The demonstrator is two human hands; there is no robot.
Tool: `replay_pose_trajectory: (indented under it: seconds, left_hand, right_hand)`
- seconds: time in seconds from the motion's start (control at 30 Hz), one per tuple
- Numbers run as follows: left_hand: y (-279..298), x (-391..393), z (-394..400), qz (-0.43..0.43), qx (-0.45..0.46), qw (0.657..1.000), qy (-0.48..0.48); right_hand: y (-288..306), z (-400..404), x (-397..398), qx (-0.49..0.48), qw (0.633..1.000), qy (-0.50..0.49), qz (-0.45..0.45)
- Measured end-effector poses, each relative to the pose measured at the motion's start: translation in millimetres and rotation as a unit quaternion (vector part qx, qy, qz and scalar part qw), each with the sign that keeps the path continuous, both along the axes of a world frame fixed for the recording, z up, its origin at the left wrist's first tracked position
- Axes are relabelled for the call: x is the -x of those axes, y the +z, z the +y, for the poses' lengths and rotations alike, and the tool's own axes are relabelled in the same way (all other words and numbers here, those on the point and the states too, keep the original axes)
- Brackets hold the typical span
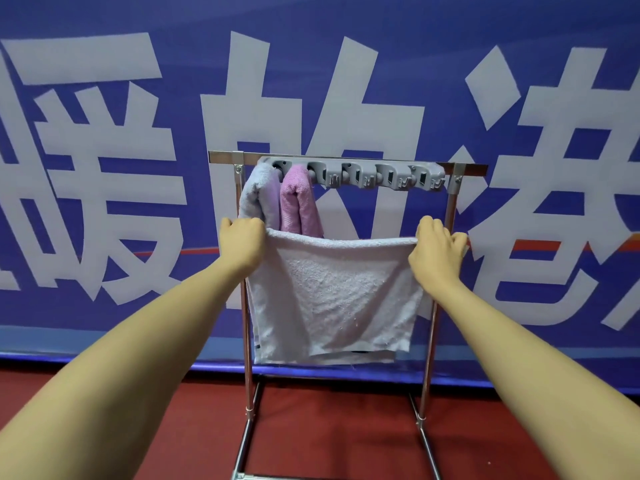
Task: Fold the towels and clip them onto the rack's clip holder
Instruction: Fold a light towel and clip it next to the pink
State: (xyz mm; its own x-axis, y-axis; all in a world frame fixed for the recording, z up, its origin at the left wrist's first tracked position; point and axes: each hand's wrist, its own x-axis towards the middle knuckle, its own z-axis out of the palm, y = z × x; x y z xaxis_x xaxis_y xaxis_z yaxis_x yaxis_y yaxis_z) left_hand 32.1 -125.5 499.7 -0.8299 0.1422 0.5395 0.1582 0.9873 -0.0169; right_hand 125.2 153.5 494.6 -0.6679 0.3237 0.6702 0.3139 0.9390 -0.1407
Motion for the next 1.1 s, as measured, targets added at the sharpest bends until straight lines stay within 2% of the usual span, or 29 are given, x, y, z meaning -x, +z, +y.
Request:
replay_pose_trajectory:
  seconds: [0.17,0.3,0.43,0.63,0.73,0.87,1.1]
  left_hand:
    - [5.0,-0.8,-1.8,-0.024,0.004,1.0,-0.016]
    - [7.1,-7.9,-1.6,-0.022,0.057,0.998,-0.017]
    - [7.4,-10.4,-2.2,-0.011,0.084,0.996,-0.03]
    - [11.5,-11.3,-7.4,0.008,0.045,0.998,-0.044]
    - [11.8,-10.1,-9.9,0.023,0.038,0.998,-0.053]
    - [10.0,-9.5,-8.1,-0.033,0.063,0.997,-0.03]
    - [4.5,-9.8,-11.0,-0.049,0.088,0.995,-0.02]
  right_hand:
    - [5.0,0.9,4.2,-0.096,0.987,-0.049,-0.121]
    - [6.3,2.6,3.1,-0.132,0.977,-0.053,-0.159]
    - [6.9,4.2,-0.2,-0.109,0.981,-0.03,-0.155]
    - [7.2,7.6,-3.7,-0.084,0.991,0.001,-0.1]
    - [7.6,9.4,-3.7,-0.007,0.995,0.02,-0.095]
    - [7.7,13.0,1.8,0.099,0.989,0.059,-0.098]
    - [1.3,8.9,0.0,-0.006,0.99,0.006,-0.144]
